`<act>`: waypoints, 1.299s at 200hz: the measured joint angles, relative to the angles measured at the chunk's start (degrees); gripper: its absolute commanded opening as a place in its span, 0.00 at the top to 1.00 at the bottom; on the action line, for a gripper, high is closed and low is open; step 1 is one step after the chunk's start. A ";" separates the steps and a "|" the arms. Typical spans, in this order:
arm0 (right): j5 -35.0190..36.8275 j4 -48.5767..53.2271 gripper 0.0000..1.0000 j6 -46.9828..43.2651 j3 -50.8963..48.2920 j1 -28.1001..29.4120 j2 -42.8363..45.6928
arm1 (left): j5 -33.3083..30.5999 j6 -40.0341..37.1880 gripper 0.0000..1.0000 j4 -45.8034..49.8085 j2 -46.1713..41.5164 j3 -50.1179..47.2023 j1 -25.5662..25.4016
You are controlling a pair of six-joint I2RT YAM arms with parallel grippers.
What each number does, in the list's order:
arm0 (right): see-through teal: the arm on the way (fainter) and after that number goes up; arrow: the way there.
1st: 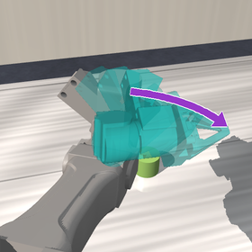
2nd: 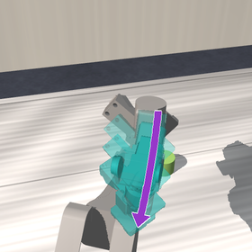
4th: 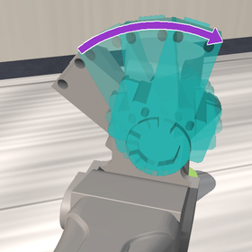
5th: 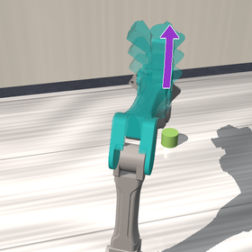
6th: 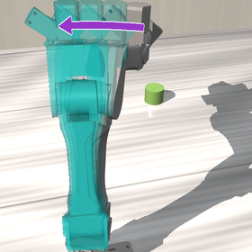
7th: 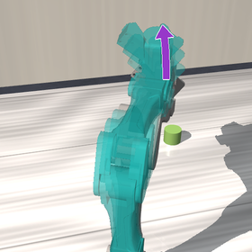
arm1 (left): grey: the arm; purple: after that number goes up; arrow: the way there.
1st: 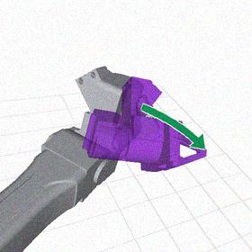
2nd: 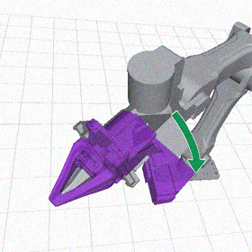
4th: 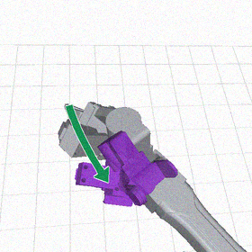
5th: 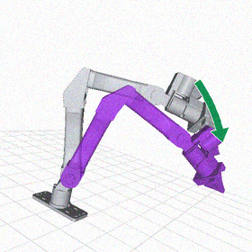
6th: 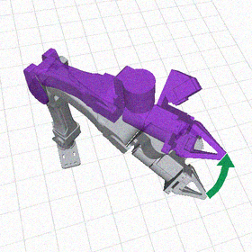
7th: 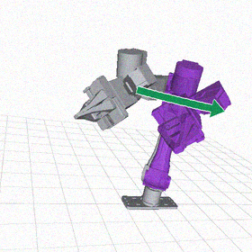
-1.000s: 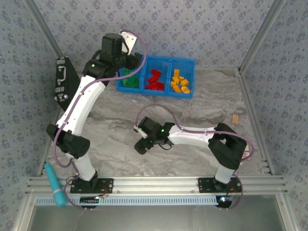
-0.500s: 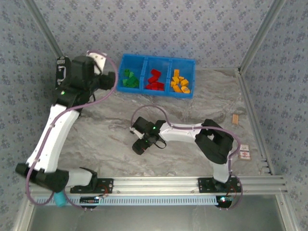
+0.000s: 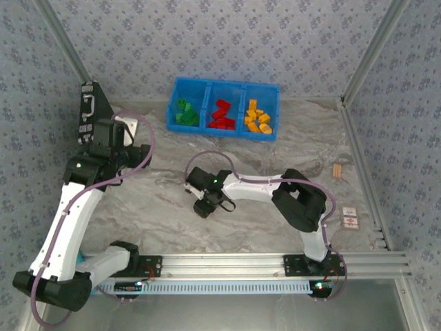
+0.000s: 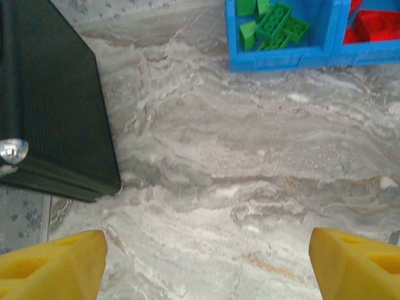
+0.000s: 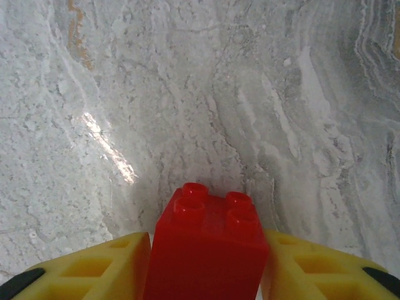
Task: Sort the legos into containers by color
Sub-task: Pick up the lego from the bottom-center of the table, then place the lego in the container.
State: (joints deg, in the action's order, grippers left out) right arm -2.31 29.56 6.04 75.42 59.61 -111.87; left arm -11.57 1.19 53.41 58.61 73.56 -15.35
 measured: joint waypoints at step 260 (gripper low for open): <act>11.13 -0.42 0.67 -23.58 54.58 -29.24 -17.07 | 10.84 4.48 0.14 4.37 -10.36 -12.83 3.78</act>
State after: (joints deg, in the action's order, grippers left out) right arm 8.82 29.15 -17.54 129.99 30.37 -128.95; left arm -0.73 5.67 57.78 48.25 60.73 -11.57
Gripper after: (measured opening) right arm 0.334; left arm 0.859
